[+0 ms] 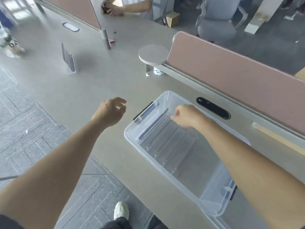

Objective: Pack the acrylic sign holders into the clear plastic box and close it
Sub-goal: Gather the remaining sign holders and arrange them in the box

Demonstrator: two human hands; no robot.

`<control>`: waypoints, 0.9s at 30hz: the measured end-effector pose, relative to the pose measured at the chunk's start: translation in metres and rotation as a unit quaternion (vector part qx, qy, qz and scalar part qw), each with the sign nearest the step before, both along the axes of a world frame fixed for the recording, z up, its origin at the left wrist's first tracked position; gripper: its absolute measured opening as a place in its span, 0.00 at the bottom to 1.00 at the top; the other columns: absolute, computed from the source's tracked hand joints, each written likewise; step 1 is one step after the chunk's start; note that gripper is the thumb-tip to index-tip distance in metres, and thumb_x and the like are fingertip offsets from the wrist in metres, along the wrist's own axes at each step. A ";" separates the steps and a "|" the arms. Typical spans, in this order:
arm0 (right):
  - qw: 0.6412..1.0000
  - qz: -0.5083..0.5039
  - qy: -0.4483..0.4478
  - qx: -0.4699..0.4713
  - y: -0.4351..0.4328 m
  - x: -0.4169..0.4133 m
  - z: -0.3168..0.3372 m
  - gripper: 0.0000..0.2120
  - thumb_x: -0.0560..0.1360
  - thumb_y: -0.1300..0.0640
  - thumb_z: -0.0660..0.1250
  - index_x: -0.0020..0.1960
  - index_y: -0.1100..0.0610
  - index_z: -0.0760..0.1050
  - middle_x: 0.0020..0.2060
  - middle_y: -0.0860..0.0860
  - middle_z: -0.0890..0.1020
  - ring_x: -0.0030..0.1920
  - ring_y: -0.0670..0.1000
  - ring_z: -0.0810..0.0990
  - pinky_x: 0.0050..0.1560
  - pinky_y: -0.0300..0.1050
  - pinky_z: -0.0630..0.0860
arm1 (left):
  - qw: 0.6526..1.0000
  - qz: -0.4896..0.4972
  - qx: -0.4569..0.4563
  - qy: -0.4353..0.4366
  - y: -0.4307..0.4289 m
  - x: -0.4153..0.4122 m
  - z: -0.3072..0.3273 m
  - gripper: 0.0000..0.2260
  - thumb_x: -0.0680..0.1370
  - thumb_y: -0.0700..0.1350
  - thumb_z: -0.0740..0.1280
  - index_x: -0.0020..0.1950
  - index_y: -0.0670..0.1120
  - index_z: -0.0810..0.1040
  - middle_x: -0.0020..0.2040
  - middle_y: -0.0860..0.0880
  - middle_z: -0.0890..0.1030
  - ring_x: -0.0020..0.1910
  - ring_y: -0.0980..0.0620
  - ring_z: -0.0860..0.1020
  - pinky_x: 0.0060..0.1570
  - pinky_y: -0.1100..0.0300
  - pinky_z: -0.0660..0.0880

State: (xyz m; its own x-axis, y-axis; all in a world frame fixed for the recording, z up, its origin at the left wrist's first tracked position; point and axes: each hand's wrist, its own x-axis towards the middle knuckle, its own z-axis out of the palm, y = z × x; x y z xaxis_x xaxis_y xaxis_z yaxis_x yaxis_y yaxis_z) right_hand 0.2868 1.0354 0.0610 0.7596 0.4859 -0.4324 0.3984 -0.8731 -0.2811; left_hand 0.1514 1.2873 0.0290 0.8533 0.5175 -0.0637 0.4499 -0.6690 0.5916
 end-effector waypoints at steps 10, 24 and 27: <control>0.978 0.145 -0.027 0.145 0.230 -0.058 0.056 0.10 0.78 0.51 0.65 0.56 0.53 0.79 0.50 0.48 0.81 0.49 0.50 0.77 0.47 0.39 0.68 | 0.989 0.125 -0.053 -0.053 0.170 -0.086 0.019 0.11 0.78 0.48 0.64 0.59 0.52 0.78 0.45 0.50 0.84 0.45 0.46 0.80 0.42 0.58 0.73; 0.964 0.223 -0.097 0.107 0.439 -0.071 0.064 0.09 0.79 0.50 0.64 0.55 0.52 0.79 0.53 0.50 0.82 0.54 0.54 0.79 0.55 0.44 0.74 | 0.978 0.169 -0.101 -0.065 0.339 -0.128 0.026 0.09 0.77 0.47 0.64 0.55 0.51 0.80 0.47 0.49 0.83 0.46 0.48 0.82 0.47 0.60 0.75; 0.961 0.230 -0.089 0.122 0.465 -0.048 0.056 0.09 0.79 0.51 0.64 0.54 0.52 0.79 0.52 0.51 0.82 0.53 0.54 0.78 0.52 0.43 0.73 | 0.980 0.171 -0.095 -0.034 0.356 -0.112 0.023 0.08 0.77 0.46 0.64 0.53 0.51 0.80 0.48 0.48 0.84 0.47 0.47 0.82 0.51 0.56 0.78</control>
